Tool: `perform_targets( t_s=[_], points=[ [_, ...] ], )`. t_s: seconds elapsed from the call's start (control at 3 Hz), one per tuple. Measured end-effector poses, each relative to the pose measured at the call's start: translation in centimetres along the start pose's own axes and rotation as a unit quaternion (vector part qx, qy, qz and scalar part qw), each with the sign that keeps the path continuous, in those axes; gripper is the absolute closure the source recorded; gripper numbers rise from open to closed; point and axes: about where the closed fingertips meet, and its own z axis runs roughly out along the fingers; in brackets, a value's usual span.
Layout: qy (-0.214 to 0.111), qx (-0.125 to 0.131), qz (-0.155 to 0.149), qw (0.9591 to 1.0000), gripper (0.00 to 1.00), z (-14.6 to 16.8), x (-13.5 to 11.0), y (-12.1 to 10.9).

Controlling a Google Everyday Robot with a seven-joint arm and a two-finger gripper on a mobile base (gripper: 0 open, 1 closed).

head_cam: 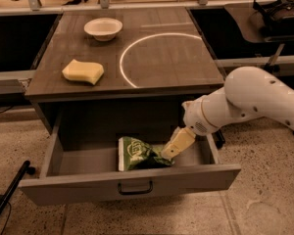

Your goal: Place green jalapeno chip bag into top drawer

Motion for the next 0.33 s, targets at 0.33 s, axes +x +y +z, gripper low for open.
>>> perform_targets(
  t_s=[0.33],
  points=[
    [-0.007, 0.012, -0.022, 0.9997, 0.0, -4.96, -1.29, -0.4]
  ],
)
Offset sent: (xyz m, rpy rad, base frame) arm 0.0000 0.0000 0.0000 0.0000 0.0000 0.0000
